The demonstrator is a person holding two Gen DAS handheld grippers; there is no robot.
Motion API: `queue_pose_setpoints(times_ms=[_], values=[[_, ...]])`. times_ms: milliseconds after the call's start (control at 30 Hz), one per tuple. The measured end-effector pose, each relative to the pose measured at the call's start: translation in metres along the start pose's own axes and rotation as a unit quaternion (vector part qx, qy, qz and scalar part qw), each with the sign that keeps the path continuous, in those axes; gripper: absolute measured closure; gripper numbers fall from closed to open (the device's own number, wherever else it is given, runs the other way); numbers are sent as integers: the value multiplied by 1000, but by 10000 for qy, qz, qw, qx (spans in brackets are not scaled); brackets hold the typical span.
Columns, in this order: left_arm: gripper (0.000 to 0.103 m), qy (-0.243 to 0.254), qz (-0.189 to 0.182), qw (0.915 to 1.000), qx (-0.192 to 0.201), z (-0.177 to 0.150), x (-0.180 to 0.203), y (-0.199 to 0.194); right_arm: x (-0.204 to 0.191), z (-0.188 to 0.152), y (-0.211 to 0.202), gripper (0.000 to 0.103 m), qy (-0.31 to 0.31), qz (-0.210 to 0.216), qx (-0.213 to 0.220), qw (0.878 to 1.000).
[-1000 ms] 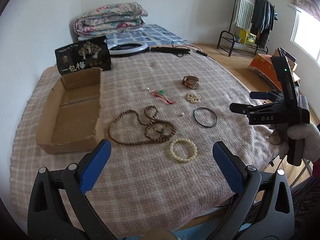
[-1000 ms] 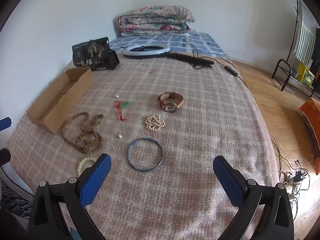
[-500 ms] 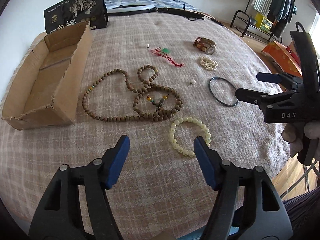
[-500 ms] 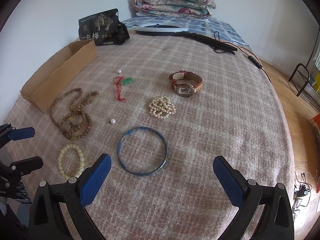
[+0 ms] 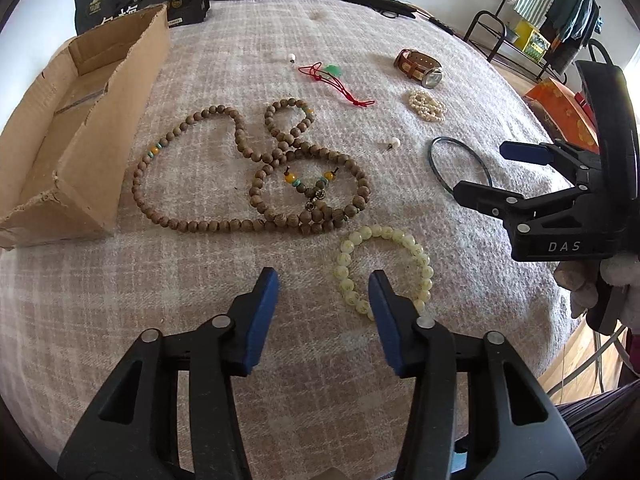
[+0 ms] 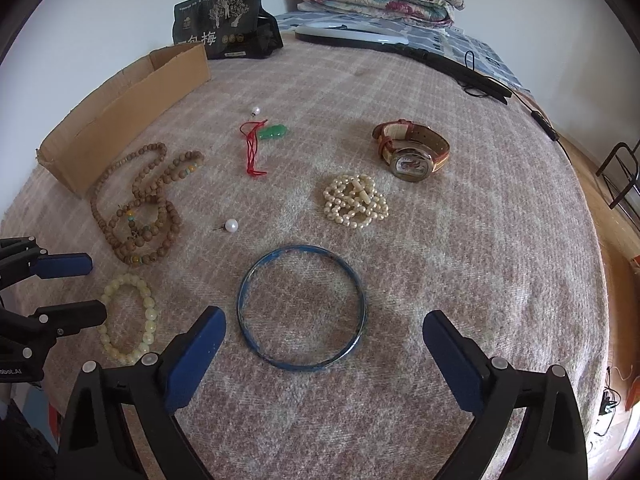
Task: Organize jewelry
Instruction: 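Grasp the cream bead bracelet with the left tool while the right tool grasps the dark bangle, then carry bracelet and bangle into the cardboard box and open both tools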
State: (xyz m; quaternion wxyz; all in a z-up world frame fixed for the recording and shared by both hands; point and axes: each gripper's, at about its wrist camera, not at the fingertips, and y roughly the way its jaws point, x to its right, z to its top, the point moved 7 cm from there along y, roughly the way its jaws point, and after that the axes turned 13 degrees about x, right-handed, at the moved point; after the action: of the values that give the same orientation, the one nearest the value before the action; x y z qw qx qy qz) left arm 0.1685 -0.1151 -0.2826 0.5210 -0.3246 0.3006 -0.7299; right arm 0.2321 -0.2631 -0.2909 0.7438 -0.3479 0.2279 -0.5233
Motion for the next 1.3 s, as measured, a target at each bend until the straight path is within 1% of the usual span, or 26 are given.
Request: queue_pose_setpoints(times_ms=[167, 267, 300, 367, 433, 467, 533, 600, 633, 767, 1033, 1167, 1300], values=[[56, -2, 3, 10000, -65, -3, 1, 5, -4, 0, 9, 5, -135, -28, -84, 9999], [61, 20, 20, 10000, -61, -3, 1, 8, -5, -2, 15, 5, -191, -34, -121, 9997], [63, 19, 32, 10000, -55, -2, 0, 9, -5, -3, 15, 6, -153, -19, -127, 9998], [65, -15, 22, 10000, -53, -2, -1, 9, -3, -3, 16, 6, -50, 18, -147, 9999], [72, -63, 9, 10000, -59, -1, -3, 10, -3, -3, 16, 7, -7, 37, -154, 9999], [75, -76, -6, 9999, -68, -1, -3, 10, -3, -3, 16, 9, -19, 48, -160, 9999], [85, -94, -7, 9999, -63, 0, -4, 10, -5, -3, 15, 12, -49, 76, -157, 9998], [94, -97, -47, 9999, -53, 0, -4, 11, -6, -4, 13, 18, -50, 133, -157, 9998], [97, -76, -55, 9999, -40, 0, -3, 11, -7, -5, 12, 20, -43, 161, -157, 9997], [98, -77, -119, 9999, -22, 0, 0, 9, -9, -4, 10, 30, -1, 247, -173, 9995], [98, -33, -162, 9999, 51, 1, 3, 3, -8, -4, 5, 30, 90, 263, -150, 9995], [98, 23, -235, 9996, 147, 2, 7, -6, -7, -3, -1, 30, 75, 225, -130, 9996], [98, 139, -277, 9990, 336, 7, 12, -18, -4, -1, -11, 30, 79, 112, -52, 9999]])
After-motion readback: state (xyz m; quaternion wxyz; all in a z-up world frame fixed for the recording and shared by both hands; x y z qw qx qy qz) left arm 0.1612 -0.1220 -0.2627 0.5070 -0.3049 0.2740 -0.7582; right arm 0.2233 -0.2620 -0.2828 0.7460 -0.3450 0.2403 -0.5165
